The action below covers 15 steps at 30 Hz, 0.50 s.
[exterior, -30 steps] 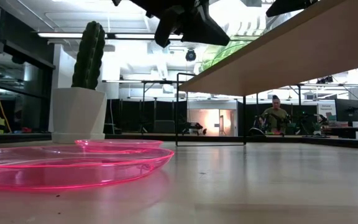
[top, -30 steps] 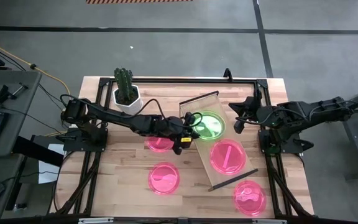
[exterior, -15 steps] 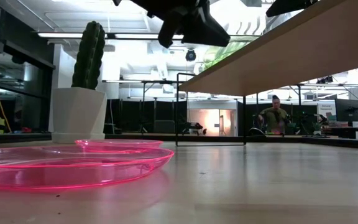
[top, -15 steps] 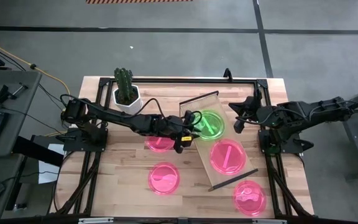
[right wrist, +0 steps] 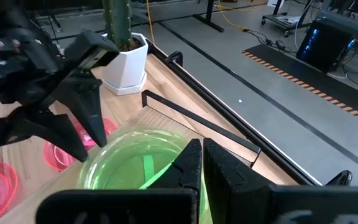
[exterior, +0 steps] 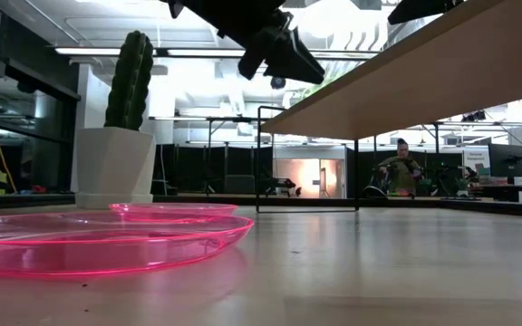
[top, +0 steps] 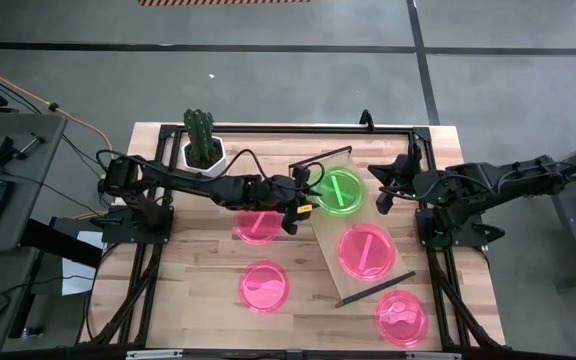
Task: Place and stack plates onto a shelf
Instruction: Stack the green plate on top of the other green plate on the shelf, then stack the top left pink plate on top of the other pink plate on the shelf
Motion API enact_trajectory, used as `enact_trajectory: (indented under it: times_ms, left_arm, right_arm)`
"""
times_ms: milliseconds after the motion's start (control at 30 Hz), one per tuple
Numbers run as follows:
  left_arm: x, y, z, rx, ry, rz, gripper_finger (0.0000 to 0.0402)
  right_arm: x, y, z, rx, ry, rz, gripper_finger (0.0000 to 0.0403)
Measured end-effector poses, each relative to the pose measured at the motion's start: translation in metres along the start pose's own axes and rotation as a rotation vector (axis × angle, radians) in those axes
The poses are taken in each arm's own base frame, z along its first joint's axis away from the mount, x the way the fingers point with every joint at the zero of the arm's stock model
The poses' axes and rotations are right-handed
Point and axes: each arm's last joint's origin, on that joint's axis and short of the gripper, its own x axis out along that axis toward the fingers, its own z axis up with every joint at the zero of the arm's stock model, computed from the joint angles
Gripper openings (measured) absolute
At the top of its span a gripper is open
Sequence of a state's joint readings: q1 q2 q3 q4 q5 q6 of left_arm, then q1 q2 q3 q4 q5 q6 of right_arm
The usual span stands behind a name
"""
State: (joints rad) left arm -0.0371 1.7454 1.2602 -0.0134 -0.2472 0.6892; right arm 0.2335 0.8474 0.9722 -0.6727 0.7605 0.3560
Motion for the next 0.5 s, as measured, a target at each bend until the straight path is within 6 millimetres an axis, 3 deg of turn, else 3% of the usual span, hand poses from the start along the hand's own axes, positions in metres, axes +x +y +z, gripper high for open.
enact_trajectory:
  times_ms: [233, 500]
  left_arm:
    - [-0.002, 0.0, -0.002, -0.057, 0.013, -0.024, 0.013]
    - [-0.021, 0.013, -0.002, -0.186, -0.11, -0.21, 0.0129]
  right_arm:
    - [0.001, 0.001, 0.0, 0.003, 0.004, -0.001, 0.0]
    - [0.005, 0.004, -0.002, -0.008, 0.019, -0.001, 0.0]
